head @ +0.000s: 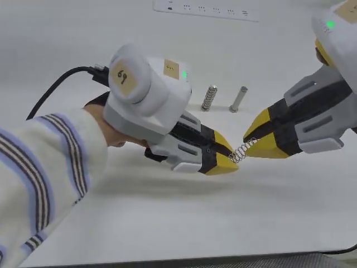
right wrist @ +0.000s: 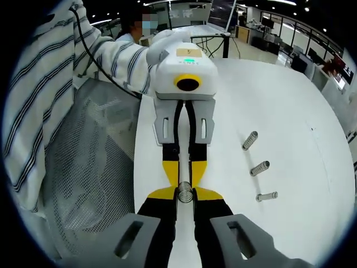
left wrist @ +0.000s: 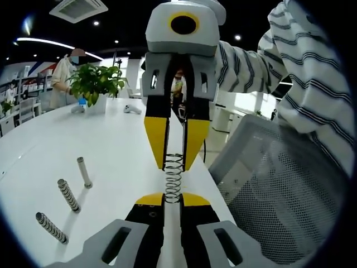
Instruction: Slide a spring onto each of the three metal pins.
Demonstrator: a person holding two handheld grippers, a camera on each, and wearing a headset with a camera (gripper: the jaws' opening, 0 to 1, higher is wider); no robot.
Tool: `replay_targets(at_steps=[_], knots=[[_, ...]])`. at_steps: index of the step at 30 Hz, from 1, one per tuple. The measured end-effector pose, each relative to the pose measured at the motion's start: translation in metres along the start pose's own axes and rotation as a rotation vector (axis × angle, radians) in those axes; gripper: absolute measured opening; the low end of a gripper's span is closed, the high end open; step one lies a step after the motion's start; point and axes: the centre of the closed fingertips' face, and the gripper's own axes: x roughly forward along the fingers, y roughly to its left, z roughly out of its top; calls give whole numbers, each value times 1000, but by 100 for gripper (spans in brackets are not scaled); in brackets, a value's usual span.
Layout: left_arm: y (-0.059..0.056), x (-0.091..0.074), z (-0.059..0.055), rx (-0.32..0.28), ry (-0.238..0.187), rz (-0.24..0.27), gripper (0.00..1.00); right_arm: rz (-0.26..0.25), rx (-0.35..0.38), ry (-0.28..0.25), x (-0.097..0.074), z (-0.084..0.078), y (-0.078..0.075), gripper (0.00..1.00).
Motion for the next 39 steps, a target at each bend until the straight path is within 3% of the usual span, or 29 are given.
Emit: replay_targets(at_steps=[3, 17, 21, 24, 30, 39], knots=[[-1, 2, 2, -11, -33, -4, 2, 1, -16, 11, 0, 3, -2, 7], [2, 3, 10, 5, -85, 14, 2, -10, -76, 78, -2, -2, -10, 9], [0, 3, 13, 5, -95, 11, 2, -15, -81, 121, 4, -12, -12, 24], [0, 3, 12, 3, -92, 11, 2, -12, -82, 134, 4, -13, -12, 17], [-3, 2, 9, 6, -72, 2, 2, 5, -61, 139, 7, -13, -12, 17], [-2, 1, 9, -3, -72, 6, 2, 40, -48, 150, 13, -17, -7, 10]])
